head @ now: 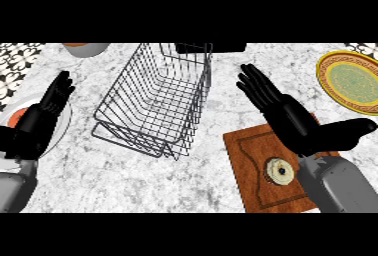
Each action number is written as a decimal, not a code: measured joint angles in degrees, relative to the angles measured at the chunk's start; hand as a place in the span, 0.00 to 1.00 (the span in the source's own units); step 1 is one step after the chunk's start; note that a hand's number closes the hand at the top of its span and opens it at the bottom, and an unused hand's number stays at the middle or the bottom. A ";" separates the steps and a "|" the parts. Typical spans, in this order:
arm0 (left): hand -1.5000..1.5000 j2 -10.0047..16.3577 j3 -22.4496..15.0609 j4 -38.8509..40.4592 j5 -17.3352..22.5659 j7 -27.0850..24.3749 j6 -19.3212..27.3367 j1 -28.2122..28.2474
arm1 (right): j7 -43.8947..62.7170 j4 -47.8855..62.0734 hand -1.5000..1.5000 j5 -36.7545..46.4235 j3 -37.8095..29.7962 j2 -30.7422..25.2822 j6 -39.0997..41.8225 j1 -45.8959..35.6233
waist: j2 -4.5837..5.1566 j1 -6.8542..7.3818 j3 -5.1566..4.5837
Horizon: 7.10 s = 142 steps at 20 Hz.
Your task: Pick the cupcake from the cutting board and place it in the basket
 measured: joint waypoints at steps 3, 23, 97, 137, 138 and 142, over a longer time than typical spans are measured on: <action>0.50 -0.77 0.69 0.19 -0.69 1.10 2.08 0.20 | -0.57 -0.38 1.00 1.73 -3.41 -3.84 -1.01 2.98 | 0.59 -0.48 -0.90; 0.50 -5.30 2.85 0.46 -0.11 8.72 9.10 2.82 | 12.59 -4.24 0.00 37.13 -9.25 -16.19 -28.38 15.81 | 0.74 -0.88 -2.06; 0.50 -17.63 15.24 -0.53 -13.42 11.91 -1.93 1.10 | 16.96 -3.29 0.00 66.16 -9.98 7.93 -0.04 28.01 | 1.32 0.38 -1.73; 0.50 -20.47 13.35 -2.91 -15.39 14.30 -4.26 -0.99 | 18.47 1.45 1.00 69.64 24.02 18.20 -9.99 22.20 | 1.68 5.25 -1.79; 0.50 -20.51 13.35 -2.83 -15.40 14.37 -4.21 -1.06 | 18.59 1.09 1.00 68.62 26.09 18.54 -12.90 22.22 | 1.68 5.25 -1.65; 0.50 -20.46 13.61 -2.20 -15.54 14.33 -3.96 -1.24 | 19.68 -1.14 1.00 66.15 33.98 19.32 -24.82 21.18 | 1.53 4.81 -1.49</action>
